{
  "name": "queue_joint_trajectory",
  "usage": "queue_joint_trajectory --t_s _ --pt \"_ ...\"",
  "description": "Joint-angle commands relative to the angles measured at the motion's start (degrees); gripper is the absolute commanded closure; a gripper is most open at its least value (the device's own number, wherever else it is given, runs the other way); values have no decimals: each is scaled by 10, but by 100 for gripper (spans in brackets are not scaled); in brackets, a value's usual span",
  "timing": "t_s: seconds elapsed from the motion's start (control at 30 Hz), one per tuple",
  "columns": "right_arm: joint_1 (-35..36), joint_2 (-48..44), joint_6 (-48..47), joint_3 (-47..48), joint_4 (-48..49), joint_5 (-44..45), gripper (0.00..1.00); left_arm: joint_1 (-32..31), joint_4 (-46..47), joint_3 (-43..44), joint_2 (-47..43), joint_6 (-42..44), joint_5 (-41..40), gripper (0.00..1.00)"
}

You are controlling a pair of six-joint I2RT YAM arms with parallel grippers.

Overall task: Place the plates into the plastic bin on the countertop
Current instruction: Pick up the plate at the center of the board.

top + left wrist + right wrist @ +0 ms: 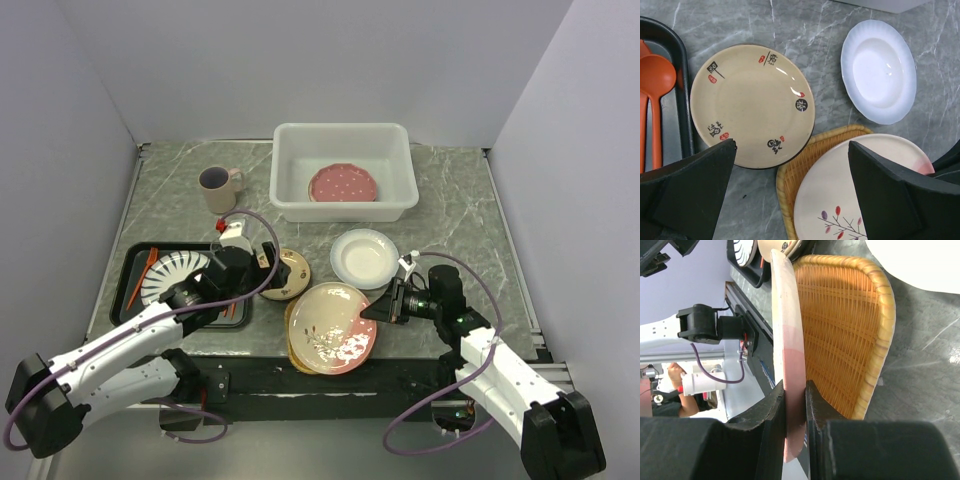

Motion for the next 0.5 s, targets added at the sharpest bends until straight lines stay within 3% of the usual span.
queue_joint_trajectory --t_s 0.0,0.23,0.47 --pt "4 0 13 60 53 -30 100 -2 27 -1 12 7 -10 1" --pt "5 28 28 90 78 -23 100 -1 33 19 58 21 -14 1" --pt "5 65 -1 141 43 1 100 -1 55 50 87 36 -53 1"
